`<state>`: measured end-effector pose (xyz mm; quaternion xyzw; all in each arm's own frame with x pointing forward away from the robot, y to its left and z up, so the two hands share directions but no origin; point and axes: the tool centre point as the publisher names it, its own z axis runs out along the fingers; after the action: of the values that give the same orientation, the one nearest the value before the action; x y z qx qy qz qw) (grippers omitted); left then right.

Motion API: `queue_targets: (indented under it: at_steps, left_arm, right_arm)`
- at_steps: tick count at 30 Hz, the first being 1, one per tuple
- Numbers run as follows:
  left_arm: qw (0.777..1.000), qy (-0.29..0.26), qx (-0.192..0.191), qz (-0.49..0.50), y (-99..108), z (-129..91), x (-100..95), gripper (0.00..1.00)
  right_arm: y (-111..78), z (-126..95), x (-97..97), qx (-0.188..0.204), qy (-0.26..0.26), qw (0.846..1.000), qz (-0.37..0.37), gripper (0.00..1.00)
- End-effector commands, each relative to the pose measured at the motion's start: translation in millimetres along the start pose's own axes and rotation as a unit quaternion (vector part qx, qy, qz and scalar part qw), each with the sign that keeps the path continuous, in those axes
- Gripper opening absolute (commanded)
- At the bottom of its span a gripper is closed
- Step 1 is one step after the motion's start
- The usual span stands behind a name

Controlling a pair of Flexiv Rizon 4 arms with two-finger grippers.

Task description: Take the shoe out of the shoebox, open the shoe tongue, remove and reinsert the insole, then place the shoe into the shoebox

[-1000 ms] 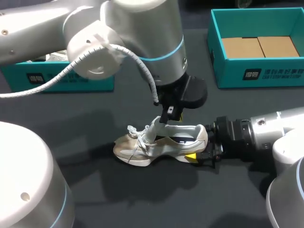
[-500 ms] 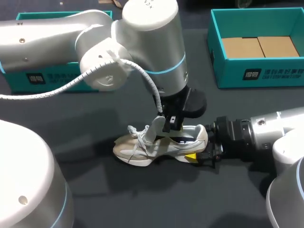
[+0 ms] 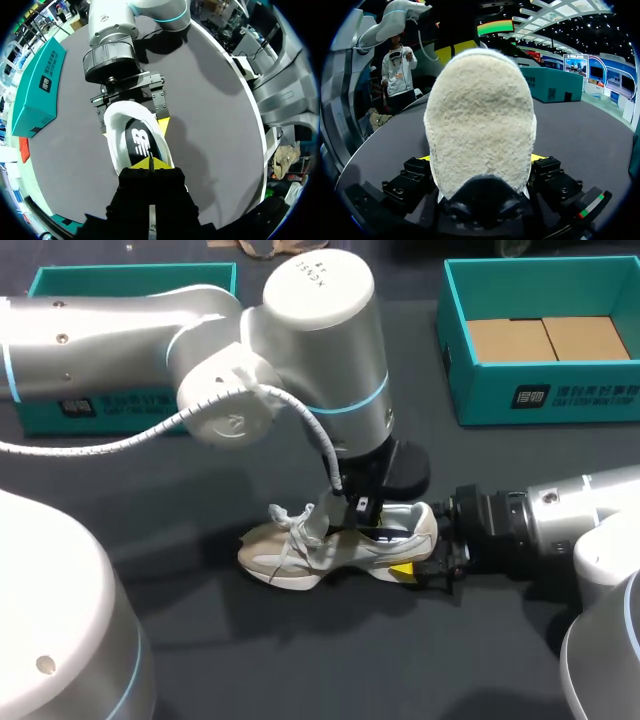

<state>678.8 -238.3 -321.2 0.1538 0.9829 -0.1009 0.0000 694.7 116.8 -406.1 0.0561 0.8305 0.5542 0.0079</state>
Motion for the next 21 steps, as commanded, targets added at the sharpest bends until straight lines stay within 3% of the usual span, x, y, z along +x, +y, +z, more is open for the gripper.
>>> queue_targets:
  at_steps: [1, 7, 13, 21]
  left_arm:
    - [1.000, 0.021, 0.003, -0.006, -6, 34, -17.1, 0.00]
    - [0.999, 0.037, 0.001, -0.016, -6, 42, -21.3, 0.00]
    - [0.999, 0.051, -0.012, -0.008, -2, 47, -9.2, 0.00]
    - [0.997, 0.065, -0.027, -0.016, 20, 54, 3.3, 0.00]
  right_arm:
    - [0.8, 0, -0.1, 0.002, 0.000, 1.000, 0.000, 0.00]
    - [0.8, 0, -0.1, 0.002, 0.000, 1.000, 0.000, 0.00]
    - [0.8, 0, -0.1, 0.002, 0.000, 1.000, 0.000, 0.00]
    - [0.8, 0, -0.1, 0.002, 0.000, 1.000, 0.000, 0.00]
